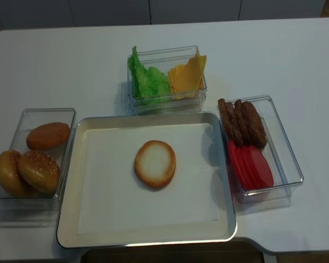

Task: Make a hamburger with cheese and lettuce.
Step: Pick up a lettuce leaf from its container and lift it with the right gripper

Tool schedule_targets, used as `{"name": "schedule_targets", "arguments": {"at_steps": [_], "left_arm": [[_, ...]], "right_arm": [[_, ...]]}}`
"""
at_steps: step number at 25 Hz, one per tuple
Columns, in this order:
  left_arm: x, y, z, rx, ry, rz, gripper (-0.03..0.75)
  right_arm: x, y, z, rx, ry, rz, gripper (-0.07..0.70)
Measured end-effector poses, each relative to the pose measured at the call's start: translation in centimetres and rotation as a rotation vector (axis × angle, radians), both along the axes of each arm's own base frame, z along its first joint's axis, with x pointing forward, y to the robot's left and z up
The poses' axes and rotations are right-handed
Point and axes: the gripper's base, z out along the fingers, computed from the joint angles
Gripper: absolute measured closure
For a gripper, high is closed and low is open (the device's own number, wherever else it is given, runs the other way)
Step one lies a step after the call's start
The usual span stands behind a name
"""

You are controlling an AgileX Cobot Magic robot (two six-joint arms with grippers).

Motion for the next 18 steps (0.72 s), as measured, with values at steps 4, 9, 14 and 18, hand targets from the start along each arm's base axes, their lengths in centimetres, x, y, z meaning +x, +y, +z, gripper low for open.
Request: {"name": "schedule_targets", "arguments": {"at_steps": [4,9,14,18], "left_arm": [[0.0,0.0,0.0,0.0,0.0,0.0,0.304],[0.0,0.0,0.0,0.0,0.0,0.0,0.304],[0.0,0.0,0.0,0.0,0.0,0.0,0.304],[0.0,0.0,0.0,0.0,0.0,0.0,0.304]], "right_arm": [[0.0,0.0,0.0,0.0,0.0,0.0,0.311],[0.0,0.0,0.0,0.0,0.0,0.0,0.311],[0.0,0.0,0.0,0.0,0.0,0.0,0.311],[0.0,0.0,0.0,0.0,0.0,0.0,0.311]]}}
